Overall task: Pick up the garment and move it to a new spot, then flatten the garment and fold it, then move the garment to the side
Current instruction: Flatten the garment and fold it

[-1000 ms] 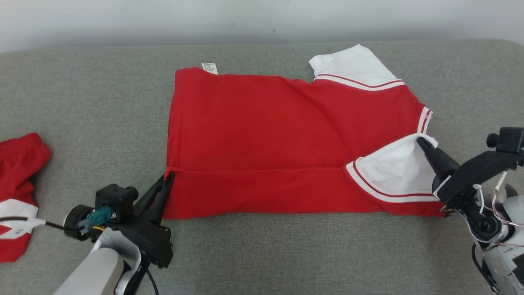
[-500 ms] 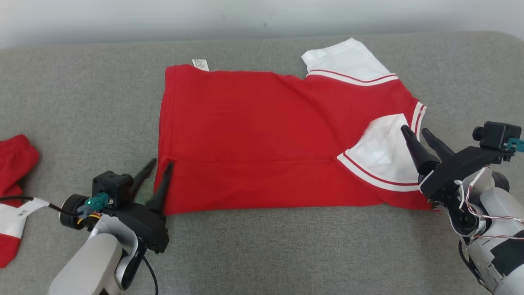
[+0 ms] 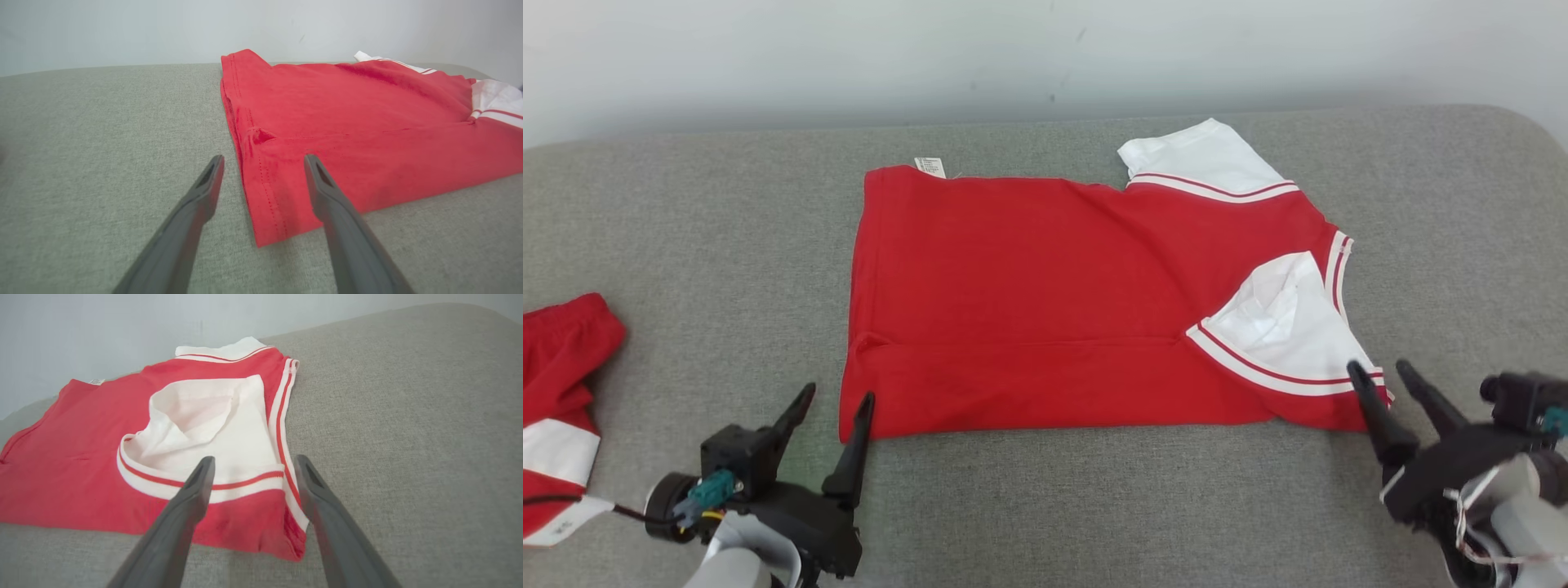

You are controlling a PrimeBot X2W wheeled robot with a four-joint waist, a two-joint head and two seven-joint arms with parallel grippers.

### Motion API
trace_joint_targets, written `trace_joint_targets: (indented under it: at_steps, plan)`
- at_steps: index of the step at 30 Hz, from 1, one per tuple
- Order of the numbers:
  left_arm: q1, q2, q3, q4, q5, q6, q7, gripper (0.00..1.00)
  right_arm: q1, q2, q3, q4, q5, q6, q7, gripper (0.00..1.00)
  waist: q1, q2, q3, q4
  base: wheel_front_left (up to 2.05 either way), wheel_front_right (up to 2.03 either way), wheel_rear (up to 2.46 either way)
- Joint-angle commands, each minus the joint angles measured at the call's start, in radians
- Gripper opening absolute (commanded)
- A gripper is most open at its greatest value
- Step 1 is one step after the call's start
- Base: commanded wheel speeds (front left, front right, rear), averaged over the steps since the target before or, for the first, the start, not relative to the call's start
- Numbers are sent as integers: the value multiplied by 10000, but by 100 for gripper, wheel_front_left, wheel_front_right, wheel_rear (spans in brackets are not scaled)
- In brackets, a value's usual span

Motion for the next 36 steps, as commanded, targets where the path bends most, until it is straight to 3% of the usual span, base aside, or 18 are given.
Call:
trace_joint_targets:
  at_steps: [1,17,18,19,20,21,28,36]
  plan:
    - [324,-90,190,-82,131,56,-30,100,299,-73,21,-38,-357,16,-172,100,2,0,34,-41,0,0,0]
    - [503,-737,827,871,419,-227,-31,100,671,648,-452,534,-1684,16,-265,100,2,0,356,-199,0,0,0]
    - [435,-822,834,998,386,-262,-30,100,650,726,-433,606,-1764,16,-211,55,2,0,367,-191,0,0,0]
    - [367,-921,847,1127,354,-287,-30,89,622,805,-413,667,-1798,16,-166,37,2,0,368,-183,0,0,0]
    - [322,-979,842,1229,359,-329,-28,29,585,863,-430,736,-1821,16,-154,0,2,0,364,-176,0,0,0]
    - [285,-1015,848,1346,380,-373,-28,0,554,918,-453,798,-1842,16,-131,0,2,0,356,-170,0,0,0]
    - [360,-1218,847,1757,519,-532,-29,0,930,1016,-824,856,-1489,16,-264,0,2,0,-50,-90,0,0,0]
    - [1648,-1083,1184,825,728,-587,-32,0,2411,684,-1254,-101,-902,14,-275,0,2,0,-650,-45,0,0,0]
